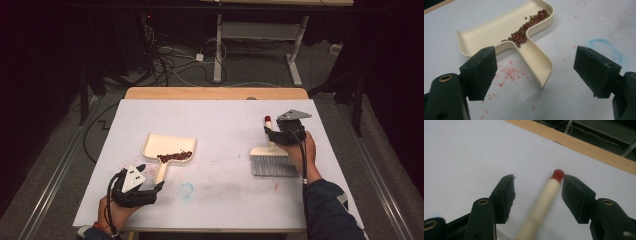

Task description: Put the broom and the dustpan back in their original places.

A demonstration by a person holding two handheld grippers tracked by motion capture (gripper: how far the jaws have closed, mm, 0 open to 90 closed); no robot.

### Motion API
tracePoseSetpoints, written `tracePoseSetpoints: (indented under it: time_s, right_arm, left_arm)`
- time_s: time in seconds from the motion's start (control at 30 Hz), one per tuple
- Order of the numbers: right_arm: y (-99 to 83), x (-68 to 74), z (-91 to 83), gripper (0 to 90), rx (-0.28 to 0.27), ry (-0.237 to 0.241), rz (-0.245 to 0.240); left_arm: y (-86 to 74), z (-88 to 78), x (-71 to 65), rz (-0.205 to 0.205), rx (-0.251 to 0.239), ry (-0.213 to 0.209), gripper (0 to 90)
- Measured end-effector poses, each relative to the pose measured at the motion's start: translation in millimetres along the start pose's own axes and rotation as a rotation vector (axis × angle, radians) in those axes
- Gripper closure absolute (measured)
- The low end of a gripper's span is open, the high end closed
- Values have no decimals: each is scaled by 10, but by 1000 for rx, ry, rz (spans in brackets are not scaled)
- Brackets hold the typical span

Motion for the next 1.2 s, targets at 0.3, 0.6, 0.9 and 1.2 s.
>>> tracePoseSetpoints:
  time_s: [0.3,0.6,0.9,1.2]
  right_arm:
    - [94,45,-56,296,-68,11,17]
    - [235,80,-217,213,-162,8,31]
    - [339,177,-352,189,-215,20,-2]
    - [396,264,-488,180,-244,34,-38]
  left_arm:
    - [-14,25,-17,-5,12,-11,189]
    - [5,57,-70,7,17,-25,189]
    - [-5,67,-60,-4,17,-26,188]
    - [-6,62,-69,0,17,-30,189]
Point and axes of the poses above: each handheld gripper's, and its own axes: z roughly forward along the jaws, y roughly out of its top, x roughly to its left, the point moved 9 cm from there along z, roughly forward along the jaws, and after that the axes turned 1 degree about -x, right-handed, at the moved point
